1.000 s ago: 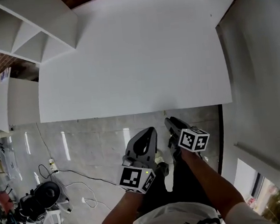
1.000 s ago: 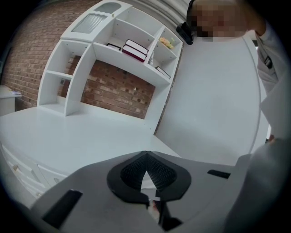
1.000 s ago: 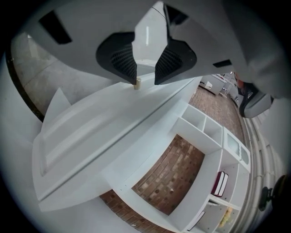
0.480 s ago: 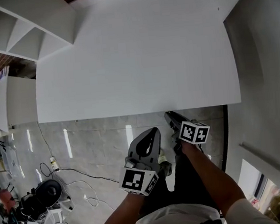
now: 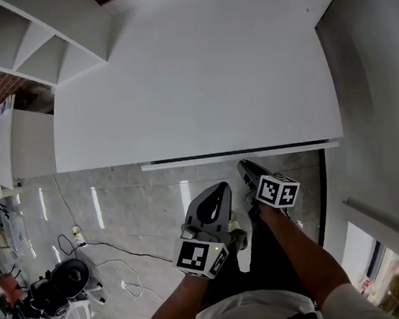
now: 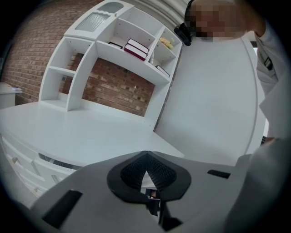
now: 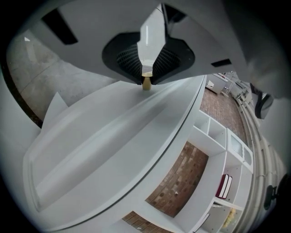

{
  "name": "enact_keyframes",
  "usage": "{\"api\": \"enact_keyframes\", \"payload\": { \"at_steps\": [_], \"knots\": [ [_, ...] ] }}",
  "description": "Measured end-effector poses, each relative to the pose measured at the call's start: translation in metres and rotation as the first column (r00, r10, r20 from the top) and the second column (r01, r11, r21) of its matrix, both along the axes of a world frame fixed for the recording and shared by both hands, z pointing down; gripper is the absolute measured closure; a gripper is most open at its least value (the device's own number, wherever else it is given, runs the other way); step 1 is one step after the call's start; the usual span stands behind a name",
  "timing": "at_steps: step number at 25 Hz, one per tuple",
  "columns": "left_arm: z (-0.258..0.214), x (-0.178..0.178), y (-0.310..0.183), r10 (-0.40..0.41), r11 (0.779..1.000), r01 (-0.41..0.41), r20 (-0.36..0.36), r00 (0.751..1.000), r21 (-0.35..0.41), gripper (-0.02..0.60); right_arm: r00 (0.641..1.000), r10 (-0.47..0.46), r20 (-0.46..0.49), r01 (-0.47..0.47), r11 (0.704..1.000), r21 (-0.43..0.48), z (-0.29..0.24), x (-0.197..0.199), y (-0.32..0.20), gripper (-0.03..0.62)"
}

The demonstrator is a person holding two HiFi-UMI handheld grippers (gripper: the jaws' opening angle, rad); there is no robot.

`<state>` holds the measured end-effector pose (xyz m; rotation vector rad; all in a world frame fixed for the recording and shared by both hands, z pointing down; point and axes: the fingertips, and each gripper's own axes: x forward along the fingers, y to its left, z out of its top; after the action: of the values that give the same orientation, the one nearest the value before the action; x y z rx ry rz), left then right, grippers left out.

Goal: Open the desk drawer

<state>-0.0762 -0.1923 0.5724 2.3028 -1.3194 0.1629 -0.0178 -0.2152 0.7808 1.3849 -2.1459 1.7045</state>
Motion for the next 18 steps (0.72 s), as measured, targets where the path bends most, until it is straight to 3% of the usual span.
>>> {"api": "enact_keyframes", "payload": {
  "at_steps": [18],
  "knots": [
    [-0.021,-0.007,0.089,0.06,0.998,-0.06,-0.008,0.998,-0.001,0.569,0.998,-0.002,-0.066,-0.001,0.999,-0.049,0.003,-0.001,0.129,0.517]
  ]
}}
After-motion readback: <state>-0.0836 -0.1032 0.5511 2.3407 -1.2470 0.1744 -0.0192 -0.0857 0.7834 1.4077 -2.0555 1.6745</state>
